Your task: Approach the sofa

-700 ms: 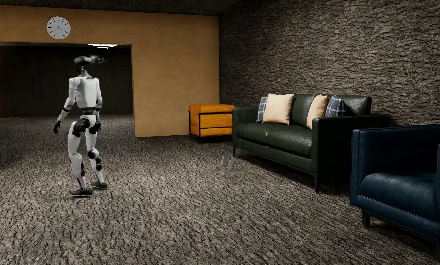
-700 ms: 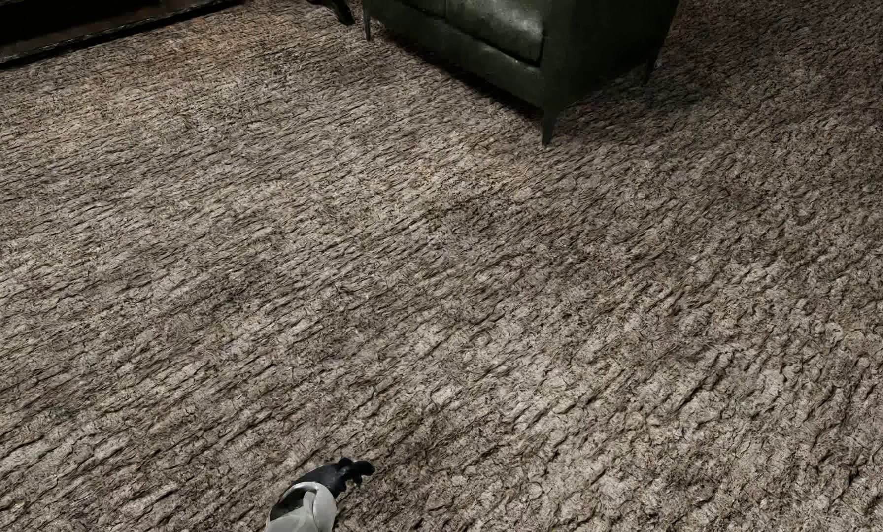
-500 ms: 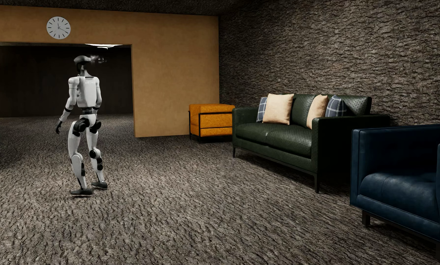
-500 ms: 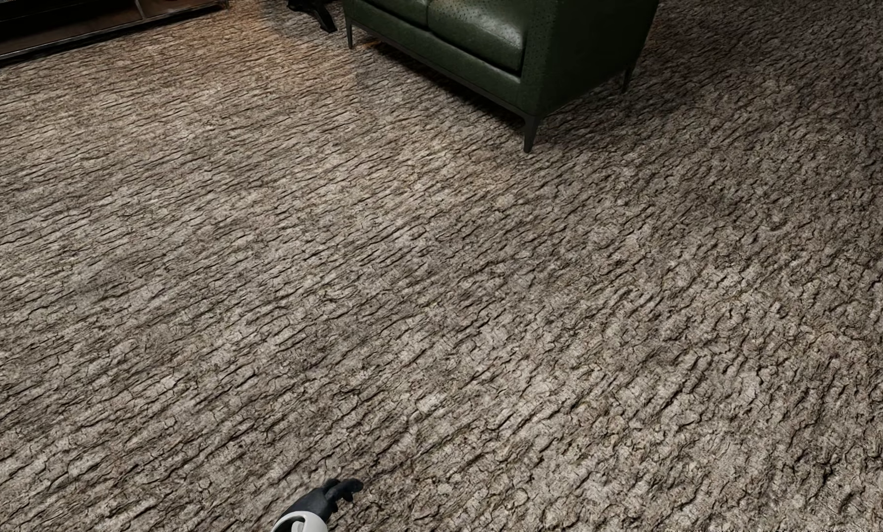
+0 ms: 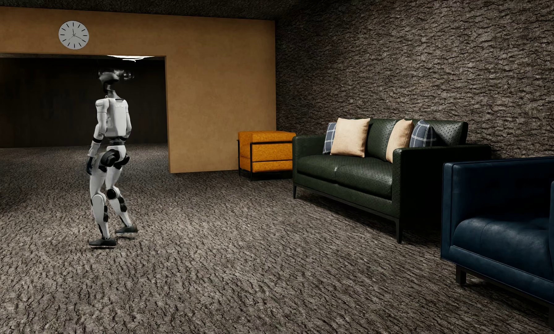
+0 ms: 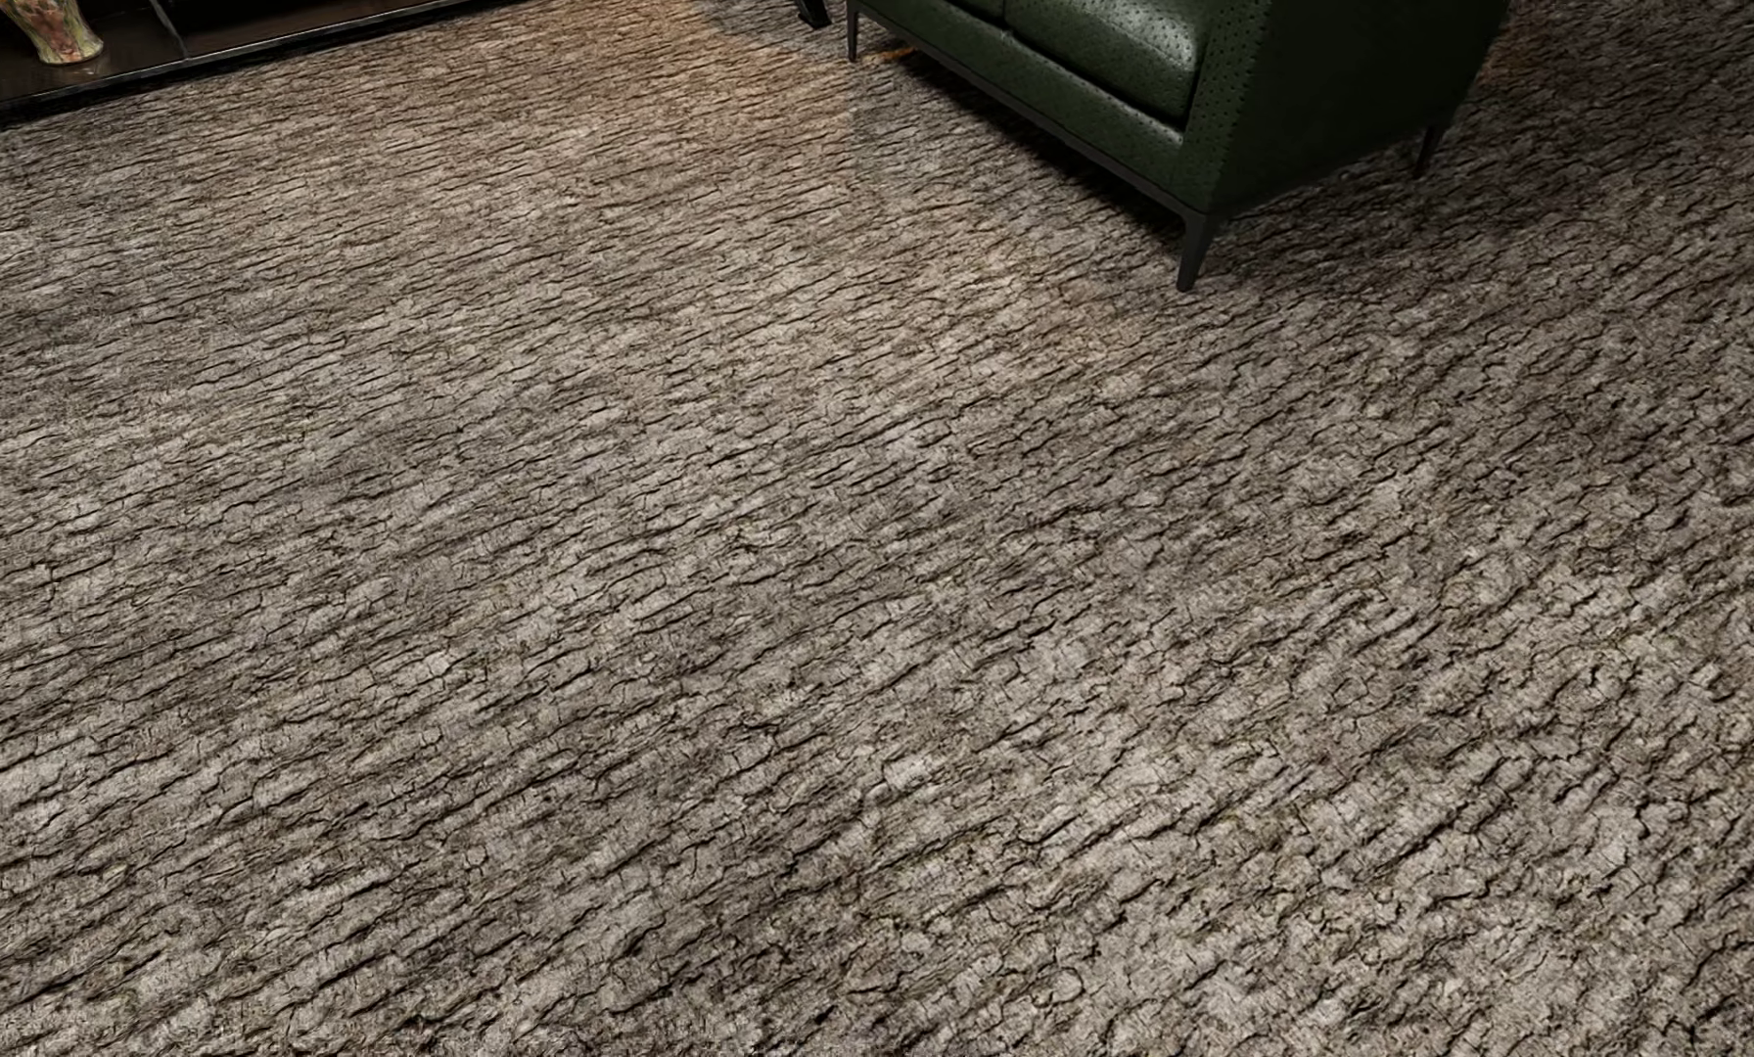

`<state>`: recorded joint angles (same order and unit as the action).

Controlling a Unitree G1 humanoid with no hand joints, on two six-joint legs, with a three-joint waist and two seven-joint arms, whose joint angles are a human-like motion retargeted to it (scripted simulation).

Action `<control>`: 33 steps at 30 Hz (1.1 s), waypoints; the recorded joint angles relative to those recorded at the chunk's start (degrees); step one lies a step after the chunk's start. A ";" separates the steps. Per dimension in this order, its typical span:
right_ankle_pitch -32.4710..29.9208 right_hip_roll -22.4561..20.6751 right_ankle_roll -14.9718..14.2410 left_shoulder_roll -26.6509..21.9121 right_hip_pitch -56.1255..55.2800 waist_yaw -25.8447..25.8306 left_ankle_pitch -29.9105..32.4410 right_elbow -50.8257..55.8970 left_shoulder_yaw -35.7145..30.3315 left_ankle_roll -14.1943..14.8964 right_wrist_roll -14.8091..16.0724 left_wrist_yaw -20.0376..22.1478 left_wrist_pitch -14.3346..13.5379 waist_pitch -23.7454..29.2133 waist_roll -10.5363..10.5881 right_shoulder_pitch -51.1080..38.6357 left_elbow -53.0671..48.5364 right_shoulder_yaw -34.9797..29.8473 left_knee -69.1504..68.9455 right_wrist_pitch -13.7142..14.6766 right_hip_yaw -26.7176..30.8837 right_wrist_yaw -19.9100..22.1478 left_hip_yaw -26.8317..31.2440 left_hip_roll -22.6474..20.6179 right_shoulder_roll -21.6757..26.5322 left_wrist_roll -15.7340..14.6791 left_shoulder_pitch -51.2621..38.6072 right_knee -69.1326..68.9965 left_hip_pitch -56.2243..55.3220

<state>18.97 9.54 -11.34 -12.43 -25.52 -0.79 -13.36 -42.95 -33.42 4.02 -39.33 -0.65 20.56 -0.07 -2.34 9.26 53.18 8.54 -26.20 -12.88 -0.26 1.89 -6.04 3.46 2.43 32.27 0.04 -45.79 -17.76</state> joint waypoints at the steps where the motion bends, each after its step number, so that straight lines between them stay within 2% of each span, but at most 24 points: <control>1: 0.14 -3.99 -2.71 -0.63 -0.96 -0.16 0.49 0.57 -0.29 1.08 0.85 -0.24 0.59 0.10 0.01 0.21 0.54 0.69 -0.45 0.22 8.19 1.51 2.50 -0.33 -0.23 0.46 -2.18 -2.82 -1.07; 4: 7.73 -18.21 -3.03 -2.38 7.06 -0.44 2.72 1.32 0.78 5.76 2.24 1.01 0.90 0.28 0.62 0.43 -0.93 0.69 -0.92 0.22 32.70 2.28 13.16 -0.76 -0.97 0.99 -8.43 -0.66 -5.33; 5: 10.29 -18.35 -3.05 -2.69 8.27 -0.65 3.73 1.89 0.94 8.36 2.51 1.74 0.51 0.53 0.66 1.49 -1.63 0.49 -0.45 0.53 32.90 1.69 17.83 -1.29 -1.11 0.86 -11.12 1.11 -6.85; 6: 11.99 -17.38 4.22 -2.91 8.46 -0.74 4.84 2.47 0.53 10.08 2.73 2.05 -0.32 0.79 0.56 2.37 -2.63 0.02 0.27 0.71 25.88 1.08 22.51 -2.40 -1.46 0.80 -13.93 2.77 -8.62; 8: 12.17 -16.63 10.85 -3.46 7.39 -1.63 7.69 2.23 -0.99 10.46 2.73 2.59 -1.83 1.56 0.90 2.98 -5.87 -1.53 4.39 0.89 12.81 0.00 30.06 -3.88 -2.25 1.13 -19.11 5.22 -11.67; 9: 11.09 -16.06 12.04 -2.71 6.38 -2.03 7.17 1.73 -0.70 9.37 2.25 4.24 -2.26 2.20 1.74 2.88 -8.08 -3.13 5.63 0.75 7.28 -0.54 27.15 -1.02 -1.65 0.79 -20.06 5.93 -14.57; 10: 9.71 -15.07 12.75 -1.42 5.69 -2.36 5.78 0.74 0.07 3.59 1.37 6.19 -2.76 2.70 2.95 2.66 -10.33 -4.87 6.98 0.38 1.69 -1.13 17.17 3.25 -0.47 0.05 -19.73 7.31 -16.60; 11: 8.22 -14.10 13.30 -0.04 5.35 -2.55 2.33 -0.60 0.89 -1.31 0.82 7.99 -3.25 2.93 4.26 2.42 -12.18 -6.04 8.95 -0.14 -3.91 -1.48 2.53 8.88 0.52 -1.06 -18.58 9.08 -16.93; 12: 6.56 -13.04 13.82 1.15 5.29 -2.73 1.34 -2.15 0.88 -0.23 0.70 8.72 -3.85 2.92 5.53 2.13 -13.38 -6.34 9.54 -1.09 -9.34 -1.67 -15.63 14.72 1.27 -2.06 -16.96 11.16 -15.70; 14: 2.87 -10.26 14.50 1.71 6.37 -2.14 2.58 -5.45 -1.88 -4.70 0.25 7.14 -4.24 2.48 6.76 1.43 -13.49 -6.38 5.30 -3.08 -18.41 -1.88 -36.51 20.70 2.66 -2.03 -13.34 16.35 -11.14; 15: 1.27 -8.66 14.67 0.97 7.49 -1.42 2.65 -6.51 -3.88 -6.37 -0.10 5.72 -4.10 2.31 6.76 1.52 -12.68 -6.46 0.63 -3.60 -22.44 -1.75 -38.03 21.93 3.16 -1.26 -11.56 18.71 -9.56; 17: -1.26 -5.37 14.80 -1.49 9.54 0.12 2.03 -6.69 -6.02 -6.64 -0.58 3.48 -2.50 2.04 6.31 2.11 -9.57 -6.81 -10.68 -3.19 -29.69 -1.23 -33.01 23.69 4.02 -0.74 -8.24 21.89 -7.82; 20: -4.71 -0.56 14.71 -4.51 11.06 1.09 0.26 -3.70 2.28 -9.24 0.87 6.77 2.60 1.12 6.12 2.58 -3.74 -6.22 -17.78 -0.92 -39.01 1.90 -30.77 27.71 4.97 -5.37 -1.88 24.24 -0.29; 21: -5.87 0.85 14.56 -5.14 11.50 0.94 -0.39 -2.48 7.45 -11.28 1.74 9.12 4.51 0.69 6.28 2.39 -2.13 -5.94 -16.44 -0.39 -41.96 2.87 -33.96 29.77 5.11 -8.13 0.26 24.83 4.18; 23: -8.45 3.99 13.93 -6.96 12.41 -0.31 -1.79 0.03 14.49 -15.19 4.19 10.94 5.97 -0.33 6.77 1.66 -0.42 -5.21 -10.10 0.75 -48.18 4.40 -50.80 33.83 5.17 -11.43 3.82 25.59 16.63; 24: -9.87 6.30 13.57 -8.10 12.92 -1.02 -1.13 1.02 15.15 -14.21 5.60 10.01 5.91 -0.77 6.97 1.56 -0.34 -4.04 -6.69 1.68 -51.37 5.18 -60.74 34.03 5.36 -11.35 5.04 25.54 22.61; 25: -11.50 9.09 12.54 -8.47 13.68 -1.40 1.83 2.22 13.43 -2.28 7.24 8.47 5.88 -1.05 7.10 1.62 -0.10 -2.10 -3.04 2.18 -54.69 6.28 -68.16 32.39 4.98 -9.83 4.94 25.62 26.72; 26: -13.23 12.46 12.59 -8.68 15.24 -0.89 1.28 4.00 10.75 3.02 9.00 5.90 4.98 -0.93 6.98 2.57 0.15 0.60 -1.77 2.67 -57.75 7.33 -65.53 29.66 5.05 -8.01 3.73 26.30 24.70; 27: -13.21 17.13 13.61 -7.70 16.25 -0.24 -0.28 6.15 7.57 1.65 10.88 3.09 4.54 -0.63 6.46 3.90 1.05 3.61 -1.97 2.45 -59.54 8.39 -60.20 26.07 4.53 -5.77 1.20 26.12 20.95; 28: -10.28 21.97 14.10 -6.21 16.92 0.22 -1.82 7.56 5.08 -0.04 12.53 0.38 4.05 -0.36 5.69 5.73 1.51 6.89 -2.20 2.23 -58.81 9.24 -54.75 21.69 3.68 -4.05 -1.27 24.82 17.57; 29: -6.17 25.54 14.46 -5.23 16.13 0.28 -3.39 7.89 3.32 -1.47 13.26 -3.05 2.41 -0.11 4.94 6.82 0.04 9.12 -2.40 1.70 -52.89 9.24 -49.36 17.06 2.63 -2.61 -2.87 23.46 14.68; 30: -2.77 26.44 16.86 -4.64 13.60 -0.08 -4.83 7.13 2.95 -2.96 12.66 -5.89 0.40 0.13 4.36 7.72 -2.52 9.99 -2.20 0.94 -40.94 8.04 -44.27 12.55 2.14 -1.74 -3.71 22.20 12.82; 31: -1.53 24.35 17.20 -4.04 10.84 -0.51 -5.82 5.80 4.49 -4.48 11.27 -6.59 -1.56 0.34 3.92 8.41 -5.56 9.64 -1.30 0.14 -26.90 6.00 -39.60 8.46 2.26 -2.01 -3.88 20.45 11.81; 33: -1.79 13.82 9.66 -2.80 6.64 -1.11 -6.85 1.37 9.14 -6.96 6.47 -3.38 -3.98 0.61 3.26 8.29 -12.06 7.14 0.00 -1.85 -2.17 0.94 -30.57 2.17 2.30 -2.69 -3.05 14.68 9.96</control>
<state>17.18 23.36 -1.68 -15.23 -18.88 -1.90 -20.21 -41.57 -24.29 -2.94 -32.86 -4.03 16.58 0.54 0.92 17.55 41.12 15.68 -26.20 -14.73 -2.42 2.83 -36.61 5.63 4.73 29.58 -3.01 -31.11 -7.80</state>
